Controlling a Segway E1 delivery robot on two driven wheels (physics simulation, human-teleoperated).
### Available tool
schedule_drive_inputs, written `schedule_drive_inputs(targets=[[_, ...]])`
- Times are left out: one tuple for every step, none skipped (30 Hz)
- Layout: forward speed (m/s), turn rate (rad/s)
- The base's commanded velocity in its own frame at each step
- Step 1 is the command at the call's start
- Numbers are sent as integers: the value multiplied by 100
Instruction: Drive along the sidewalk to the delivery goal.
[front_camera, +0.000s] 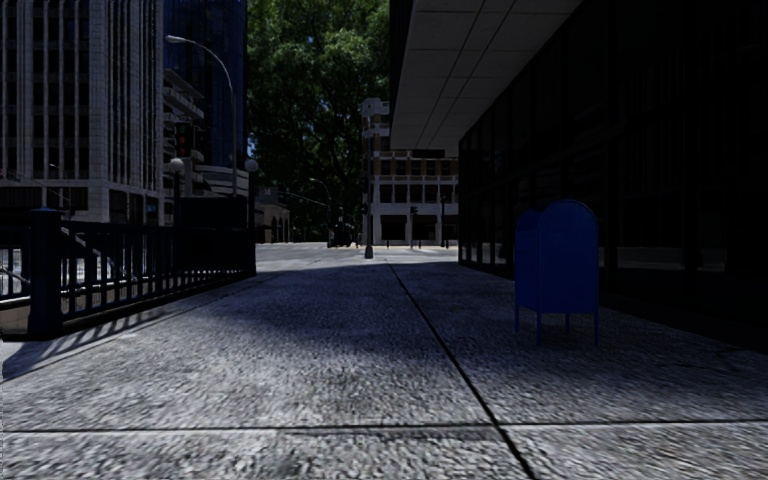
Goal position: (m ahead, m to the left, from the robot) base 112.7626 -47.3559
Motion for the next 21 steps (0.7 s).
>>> schedule_drive_inputs(targets=[[200,0],[200,0],[200,0],[200,0],[200,0],[200,0],[200,0],[200,0],[200,0],[200,0],[200,0],[200,0],[200,0],[200,0],[200,0],[200,0],[200,0],[200,0],[200,0],[200,0],[200,0]])
